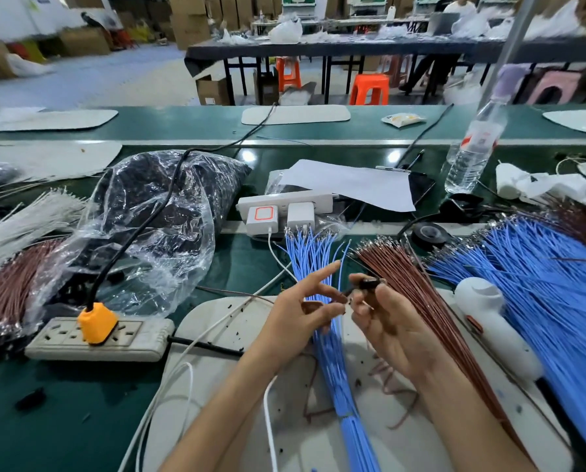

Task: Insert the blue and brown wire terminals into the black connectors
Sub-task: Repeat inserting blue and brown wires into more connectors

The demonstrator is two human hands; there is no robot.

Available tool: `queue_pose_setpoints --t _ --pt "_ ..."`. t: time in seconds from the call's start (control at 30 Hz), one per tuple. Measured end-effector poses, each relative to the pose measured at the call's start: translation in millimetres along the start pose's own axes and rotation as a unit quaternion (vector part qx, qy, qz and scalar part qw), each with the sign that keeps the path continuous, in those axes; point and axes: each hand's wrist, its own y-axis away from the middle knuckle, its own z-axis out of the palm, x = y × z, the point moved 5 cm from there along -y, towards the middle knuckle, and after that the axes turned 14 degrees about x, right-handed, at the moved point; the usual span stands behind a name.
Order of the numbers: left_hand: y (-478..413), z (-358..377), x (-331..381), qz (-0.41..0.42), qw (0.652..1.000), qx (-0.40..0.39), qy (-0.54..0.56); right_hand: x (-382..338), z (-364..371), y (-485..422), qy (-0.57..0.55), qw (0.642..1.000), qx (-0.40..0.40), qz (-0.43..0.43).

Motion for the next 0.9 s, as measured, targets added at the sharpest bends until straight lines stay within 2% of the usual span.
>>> queue_pose_setpoints --t 0.07,0.17,0.3,0.37,0.47,0.53,0.63,0.7,0.77,0.8,0.83,0.87,0.9 --pt "-0.3 -5.1 4.6 -0.005 0.999 -0.006 -0.039 -22.6 -7.9 -3.1 -0.074 0.994 0.046 -0.061" --pt "4.6 -10.0 27.4 0.029 0.989 -0.046 -0.134 -60.5 -30.7 0.2 -0.149 0.967 0.139 -0.151" --pt "22.2 -6.0 71.0 0.111 0.941 -0.165 -0.273 -94.2 -55.1 -1.2 -0.233 0.933 0.199 -0.188" --pt "42.8 10.2 84.3 0.151 0.886 -0.275 -0.342 -101.3 -60.8 -7.4 -0.16 0.939 0.242 -0.184" --pt "78.9 21.2 87.6 0.145 0.803 -0.445 -0.369 -103.2 -58.9 -18.7 0.089 0.934 0.301 -0.173" --pt "86.2 2.4 86.6 0.084 0.79 -0.473 -0.381 -96.3 -50.2 -25.7 0.277 0.897 0.293 -0.18" --pt "80.1 -46.0 74.1 -0.023 0.799 -0.443 -0.406 -80.4 -30.5 -36.1 0.471 0.822 0.248 -0.204" --pt "78.1 -72.0 64.4 -0.113 0.816 -0.428 -0.371 -72.2 -21.6 -40.3 0.578 0.743 0.255 -0.219" --pt "68.4 -89.4 58.5 -0.146 0.874 -0.359 -0.291 -67.5 -8.7 -38.7 0.676 0.634 0.281 -0.251" --pt "57.3 -97.7 57.0 -0.137 0.913 -0.295 -0.248 -63.4 1.1 -37.6 0.696 0.603 0.282 -0.268" --pt "43.7 -106.4 56.2 -0.116 0.945 -0.217 -0.217 -57.0 10.5 -38.8 0.706 0.598 0.268 -0.27" --pt "29.5 -114.2 56.5 -0.082 0.963 -0.138 -0.217 -48.9 18.1 -41.3 0.715 0.607 0.247 -0.246" --pt "14.4 -120.8 56.0 -0.042 0.965 -0.063 -0.252 -39.8 22.2 -43.8 0.73 0.615 0.222 -0.2"
